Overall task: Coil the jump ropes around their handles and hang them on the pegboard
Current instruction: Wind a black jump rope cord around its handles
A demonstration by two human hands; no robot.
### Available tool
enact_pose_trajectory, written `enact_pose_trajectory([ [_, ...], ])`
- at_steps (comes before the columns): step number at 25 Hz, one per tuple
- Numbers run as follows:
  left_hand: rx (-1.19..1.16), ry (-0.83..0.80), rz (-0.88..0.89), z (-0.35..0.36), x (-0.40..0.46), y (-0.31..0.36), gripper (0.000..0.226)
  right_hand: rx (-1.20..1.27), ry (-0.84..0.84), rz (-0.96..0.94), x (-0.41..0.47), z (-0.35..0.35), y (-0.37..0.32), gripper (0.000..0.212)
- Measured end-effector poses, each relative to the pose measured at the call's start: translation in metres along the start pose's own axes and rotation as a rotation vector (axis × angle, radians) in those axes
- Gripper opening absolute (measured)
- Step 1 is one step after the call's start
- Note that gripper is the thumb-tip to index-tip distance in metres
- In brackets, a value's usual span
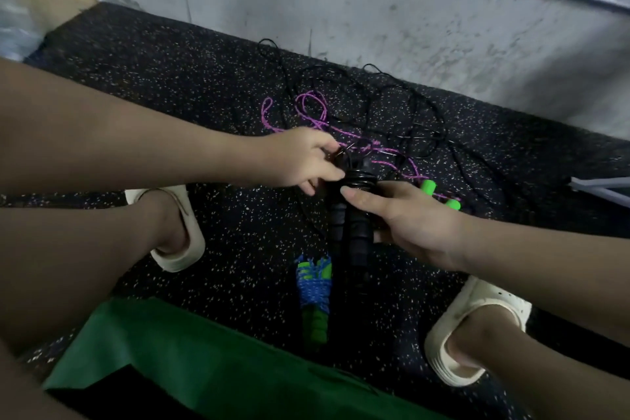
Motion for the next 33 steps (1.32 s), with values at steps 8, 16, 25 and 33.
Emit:
enact_pose_trajectory([
  [8, -0.149, -0.061, -0.141, 0.019, 0.004, -0.155, 0.036, -0.098, 0.114, 0.119, 0.067, 0.066, 0.108, 0.032],
  [16, -0.158, -0.011, -0.247, 0.019, -0.007, -0.247, 0.036, -0.383, 0.101, 0.103, 0.091, 0.133, 0.164, 0.023],
  [25, -0.222, -0.006, -0.270, 0.046, -0.003, -0.274, 0.046, -0.868, 0.116, 0.040, 0.091, 0.114, 0.166, 0.036],
  [33, -0.064, 0.144, -0.283, 0.019, 0.045, -0.212, 0.027, -0.606, 0.375, 0.046, 0.111, 0.046, 0.143, 0.021],
])
Point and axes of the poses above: each hand's wrist, its own x-axis towards the middle knuckle, its own z-axis out of the palm, y = z × x, the point moved 3 cm from there along x, towards the middle knuckle, and after that the axes turned 12 degrees about -x, right-handed, at the moved point
